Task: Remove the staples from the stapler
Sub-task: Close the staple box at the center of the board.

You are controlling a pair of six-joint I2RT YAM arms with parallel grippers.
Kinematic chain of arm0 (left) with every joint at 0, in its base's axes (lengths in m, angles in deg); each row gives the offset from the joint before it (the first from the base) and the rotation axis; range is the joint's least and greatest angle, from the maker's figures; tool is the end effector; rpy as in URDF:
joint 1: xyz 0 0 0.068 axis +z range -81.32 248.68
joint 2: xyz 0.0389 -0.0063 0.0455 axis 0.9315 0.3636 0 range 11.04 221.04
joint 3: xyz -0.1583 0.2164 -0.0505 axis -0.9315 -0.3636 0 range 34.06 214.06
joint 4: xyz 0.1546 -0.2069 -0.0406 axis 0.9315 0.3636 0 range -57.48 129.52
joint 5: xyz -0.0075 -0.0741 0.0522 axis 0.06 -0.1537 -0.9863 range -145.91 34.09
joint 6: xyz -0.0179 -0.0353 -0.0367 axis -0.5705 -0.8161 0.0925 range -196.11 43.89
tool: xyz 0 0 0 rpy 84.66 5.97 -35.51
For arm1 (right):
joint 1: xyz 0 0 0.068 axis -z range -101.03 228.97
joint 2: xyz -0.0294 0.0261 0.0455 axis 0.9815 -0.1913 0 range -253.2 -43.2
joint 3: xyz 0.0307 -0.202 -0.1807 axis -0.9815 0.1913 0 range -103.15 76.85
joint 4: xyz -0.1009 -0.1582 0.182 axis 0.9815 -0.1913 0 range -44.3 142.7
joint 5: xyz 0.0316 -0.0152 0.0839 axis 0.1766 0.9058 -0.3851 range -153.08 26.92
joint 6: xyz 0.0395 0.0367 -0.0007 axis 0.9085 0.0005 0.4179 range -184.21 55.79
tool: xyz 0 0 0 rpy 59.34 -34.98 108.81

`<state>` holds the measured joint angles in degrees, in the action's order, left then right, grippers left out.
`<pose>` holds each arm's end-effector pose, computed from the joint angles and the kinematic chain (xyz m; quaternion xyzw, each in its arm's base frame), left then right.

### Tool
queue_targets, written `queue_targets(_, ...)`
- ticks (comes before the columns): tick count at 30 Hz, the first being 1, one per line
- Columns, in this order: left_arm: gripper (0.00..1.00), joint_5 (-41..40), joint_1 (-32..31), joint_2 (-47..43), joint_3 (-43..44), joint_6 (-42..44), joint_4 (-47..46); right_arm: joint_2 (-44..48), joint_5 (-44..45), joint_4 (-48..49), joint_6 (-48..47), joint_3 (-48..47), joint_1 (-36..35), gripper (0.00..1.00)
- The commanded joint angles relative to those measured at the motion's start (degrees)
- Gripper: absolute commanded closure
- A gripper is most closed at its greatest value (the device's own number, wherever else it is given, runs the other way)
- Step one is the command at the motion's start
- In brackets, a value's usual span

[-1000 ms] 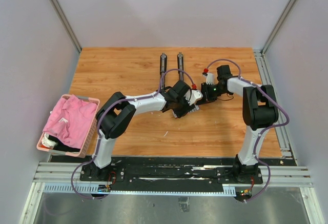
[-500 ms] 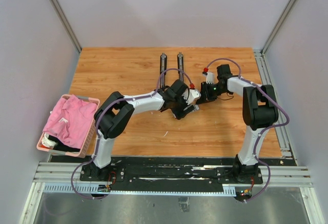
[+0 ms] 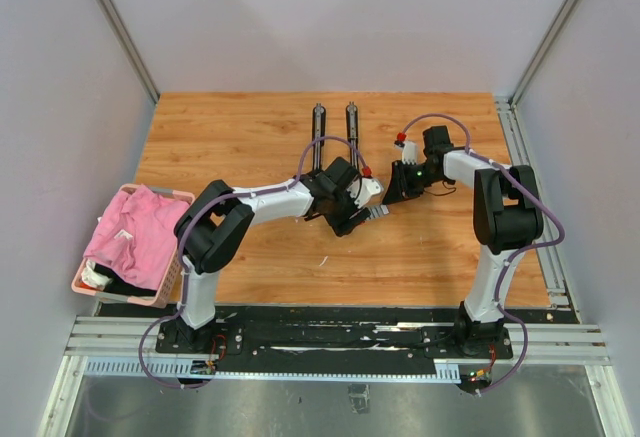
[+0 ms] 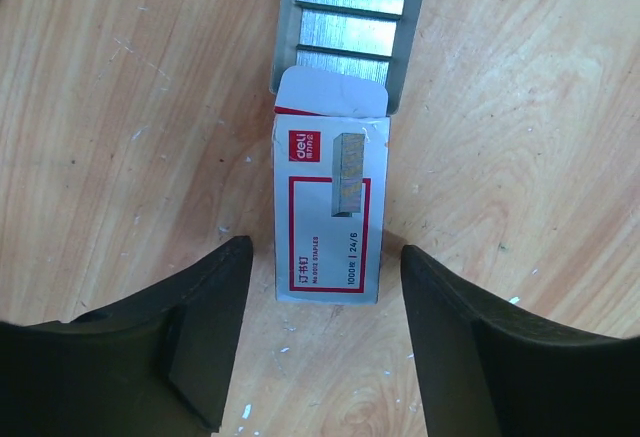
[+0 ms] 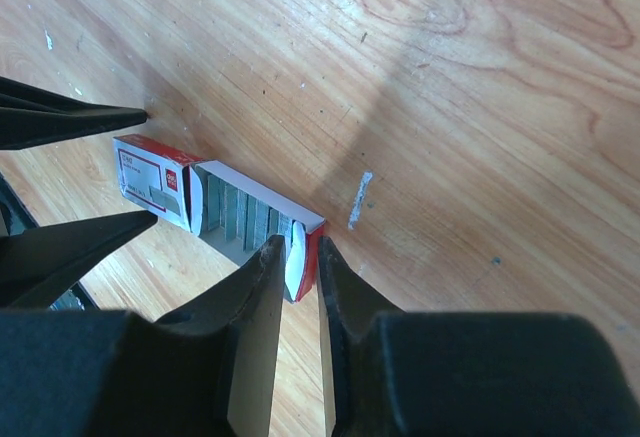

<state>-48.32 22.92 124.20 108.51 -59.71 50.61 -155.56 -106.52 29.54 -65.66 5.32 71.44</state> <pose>0.2844 -0.2988 0.1583 0.5099 0.8092 -0.1336 0.2597 0.3822 0.0752 0.1531 -0.1539 0.8959 0.3711 0.1896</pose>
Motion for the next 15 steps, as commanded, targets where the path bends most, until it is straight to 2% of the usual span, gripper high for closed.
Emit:
queue_targets(1, 0.38, -1.14, 0.23, 3.10, -2.46, 0.89, 5.30, -1.59, -0.44, -1.59, -0.94, -1.07, -0.85, 0.80)
queue_targets(15, 0.54, -0.52, 0.23, 3.51, -2.62, 2.53, 5.56, -3.37, -1.71, -1.98, -1.01, -1.91, -1.77, 0.80)
